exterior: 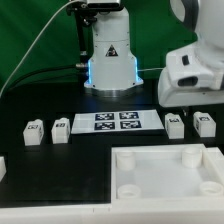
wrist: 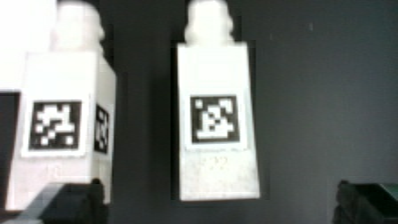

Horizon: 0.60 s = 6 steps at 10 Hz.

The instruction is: Assemble one leg

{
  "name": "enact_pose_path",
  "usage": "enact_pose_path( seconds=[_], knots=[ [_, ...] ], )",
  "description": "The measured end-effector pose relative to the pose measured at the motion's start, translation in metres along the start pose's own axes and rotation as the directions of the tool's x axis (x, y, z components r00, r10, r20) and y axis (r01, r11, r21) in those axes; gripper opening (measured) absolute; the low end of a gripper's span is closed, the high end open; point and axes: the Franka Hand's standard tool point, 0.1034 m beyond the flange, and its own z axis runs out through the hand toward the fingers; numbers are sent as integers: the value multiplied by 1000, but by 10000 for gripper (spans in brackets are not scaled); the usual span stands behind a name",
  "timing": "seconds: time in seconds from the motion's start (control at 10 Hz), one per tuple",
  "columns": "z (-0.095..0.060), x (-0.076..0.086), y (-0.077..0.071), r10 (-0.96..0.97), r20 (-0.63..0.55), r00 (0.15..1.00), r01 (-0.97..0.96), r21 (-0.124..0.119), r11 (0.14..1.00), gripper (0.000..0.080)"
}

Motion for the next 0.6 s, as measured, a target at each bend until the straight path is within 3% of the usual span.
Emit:
enact_pose_path(
  seconds=[0.2,0.3,0.5,0.6],
  knots=[
    [4,-3,3,4,196,980,0,-17,1000,648],
    [2,8,0,2,154,988,-1,-7,1000,648],
    [5,7,0,4,152,988,-3,-10,1000,648],
    [15,6,-4,8,154,988,-5,-14,1000,648]
  ],
)
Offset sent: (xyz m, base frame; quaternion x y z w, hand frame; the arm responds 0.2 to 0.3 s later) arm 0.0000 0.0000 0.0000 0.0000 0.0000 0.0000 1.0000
